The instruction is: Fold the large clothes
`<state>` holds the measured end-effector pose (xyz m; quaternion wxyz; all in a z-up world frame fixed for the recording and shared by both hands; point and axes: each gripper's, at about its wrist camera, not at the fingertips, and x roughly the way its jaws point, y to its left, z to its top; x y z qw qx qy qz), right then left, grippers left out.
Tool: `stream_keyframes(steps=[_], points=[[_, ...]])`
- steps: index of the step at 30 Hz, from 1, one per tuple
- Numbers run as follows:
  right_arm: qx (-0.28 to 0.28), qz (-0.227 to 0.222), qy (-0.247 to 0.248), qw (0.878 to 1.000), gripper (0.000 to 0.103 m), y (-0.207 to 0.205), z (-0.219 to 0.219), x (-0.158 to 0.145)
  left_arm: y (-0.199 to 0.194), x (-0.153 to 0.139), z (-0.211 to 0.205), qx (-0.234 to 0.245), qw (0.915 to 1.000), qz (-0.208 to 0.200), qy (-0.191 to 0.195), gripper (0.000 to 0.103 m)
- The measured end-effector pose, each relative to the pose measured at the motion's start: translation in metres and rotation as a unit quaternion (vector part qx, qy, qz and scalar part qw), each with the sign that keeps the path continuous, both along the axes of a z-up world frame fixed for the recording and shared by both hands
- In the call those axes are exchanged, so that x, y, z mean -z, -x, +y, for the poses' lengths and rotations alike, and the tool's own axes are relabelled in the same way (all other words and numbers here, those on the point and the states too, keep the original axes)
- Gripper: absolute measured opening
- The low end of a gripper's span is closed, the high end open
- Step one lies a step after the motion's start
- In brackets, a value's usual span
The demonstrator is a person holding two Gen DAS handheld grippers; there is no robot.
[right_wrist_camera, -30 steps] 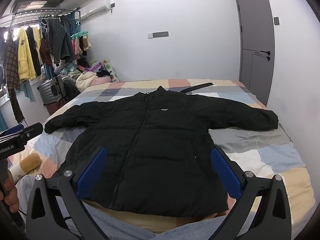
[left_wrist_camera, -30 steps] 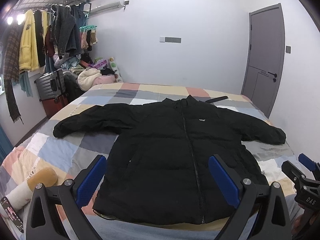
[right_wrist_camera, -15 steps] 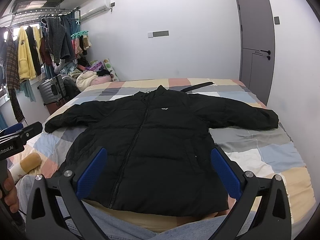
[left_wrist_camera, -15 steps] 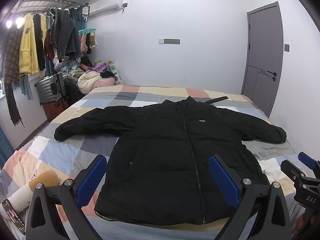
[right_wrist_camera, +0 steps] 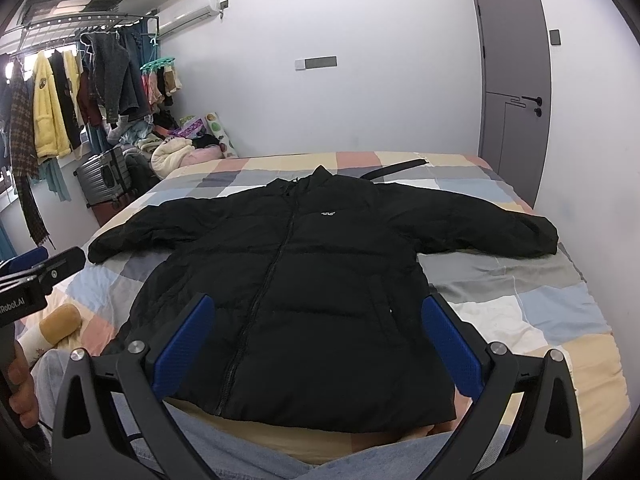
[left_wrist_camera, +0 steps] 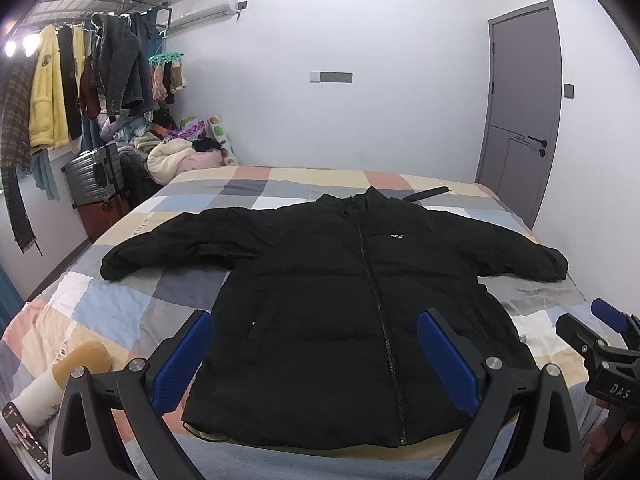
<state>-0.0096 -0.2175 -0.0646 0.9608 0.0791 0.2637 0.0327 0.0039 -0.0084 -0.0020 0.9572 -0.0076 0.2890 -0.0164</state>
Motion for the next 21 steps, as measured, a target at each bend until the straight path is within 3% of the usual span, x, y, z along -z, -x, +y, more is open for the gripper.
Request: stream_keyframes(steps=[15, 18, 21], points=[[-0.002, 0.004, 0.011, 1.000, 0.103, -0.033, -0.024, -0.022, -0.032, -0.002, -0.007, 0.009, 0.9996, 0.022, 0.017, 0.102], [0.000, -0.001, 0.008, 1.000, 0.103, -0.044, -0.039, -0.032, -0.037, -0.004, -0.010, 0.014, 0.9997, 0.018, 0.009, 0.102], [-0.009, -0.019, -0.013, 1.000, 0.103, -0.052, -0.065, -0.049, -0.045, -0.008, -0.011, 0.032, 0.9988, 0.008, -0.036, 0.102]])
